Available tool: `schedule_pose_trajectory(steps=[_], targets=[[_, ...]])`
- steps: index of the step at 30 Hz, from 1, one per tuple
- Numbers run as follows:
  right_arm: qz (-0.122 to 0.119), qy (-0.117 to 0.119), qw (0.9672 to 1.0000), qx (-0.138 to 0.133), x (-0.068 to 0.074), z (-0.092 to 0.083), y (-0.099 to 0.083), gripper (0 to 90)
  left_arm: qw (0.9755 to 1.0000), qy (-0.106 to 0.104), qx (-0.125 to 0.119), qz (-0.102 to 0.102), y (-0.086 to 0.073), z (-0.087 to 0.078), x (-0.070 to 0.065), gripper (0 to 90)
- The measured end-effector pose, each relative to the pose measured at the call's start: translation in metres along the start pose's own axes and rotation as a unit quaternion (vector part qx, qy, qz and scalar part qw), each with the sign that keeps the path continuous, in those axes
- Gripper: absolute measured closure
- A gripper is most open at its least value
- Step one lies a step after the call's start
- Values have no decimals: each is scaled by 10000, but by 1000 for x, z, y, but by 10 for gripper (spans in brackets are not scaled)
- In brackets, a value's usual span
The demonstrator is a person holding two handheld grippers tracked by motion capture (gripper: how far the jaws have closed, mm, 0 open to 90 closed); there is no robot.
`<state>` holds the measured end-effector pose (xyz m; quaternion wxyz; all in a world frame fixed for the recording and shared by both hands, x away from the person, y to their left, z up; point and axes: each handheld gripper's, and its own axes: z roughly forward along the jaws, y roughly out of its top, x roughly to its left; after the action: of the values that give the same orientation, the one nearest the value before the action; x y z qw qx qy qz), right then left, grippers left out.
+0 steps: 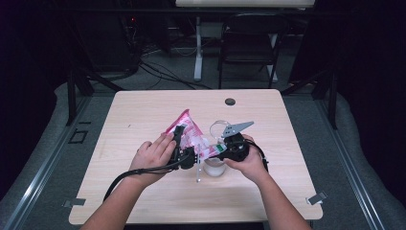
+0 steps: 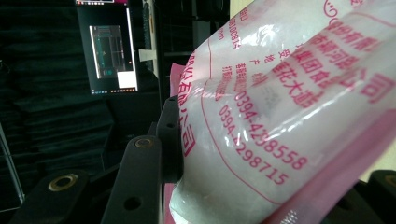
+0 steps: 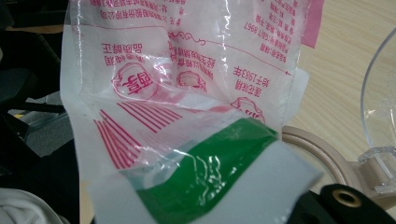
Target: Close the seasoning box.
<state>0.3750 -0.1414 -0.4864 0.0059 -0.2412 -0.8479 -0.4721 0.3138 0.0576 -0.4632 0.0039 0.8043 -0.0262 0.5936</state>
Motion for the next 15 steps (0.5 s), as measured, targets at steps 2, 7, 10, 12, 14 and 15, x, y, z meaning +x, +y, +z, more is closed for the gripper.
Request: schedule_pose_trajectory(steps=[2, 7, 10, 12, 14, 15], targets=[[4, 5, 10000, -4, 0, 0, 0, 900, 10000, 5, 1, 31, 0, 0, 0, 643], [5, -25, 10000, 10, -1, 0, 0, 900, 10000, 13, 14, 94, 1, 0, 1, 644], [0, -52, 10000, 30, -1, 0, 0, 900, 9999, 21, 18, 112, 2, -1, 0, 644], [8, -47, 10000, 25, -1, 1, -1, 900, 9999, 11, 17, 101, 1, -1, 0, 644], [12, -45, 10000, 30, -1, 1, -1, 900, 9999, 4, 17, 100, 1, -1, 0, 644], [18, -46, 10000, 25, -1, 1, -1, 900, 9999, 4, 18, 99, 2, -1, 0, 645]])
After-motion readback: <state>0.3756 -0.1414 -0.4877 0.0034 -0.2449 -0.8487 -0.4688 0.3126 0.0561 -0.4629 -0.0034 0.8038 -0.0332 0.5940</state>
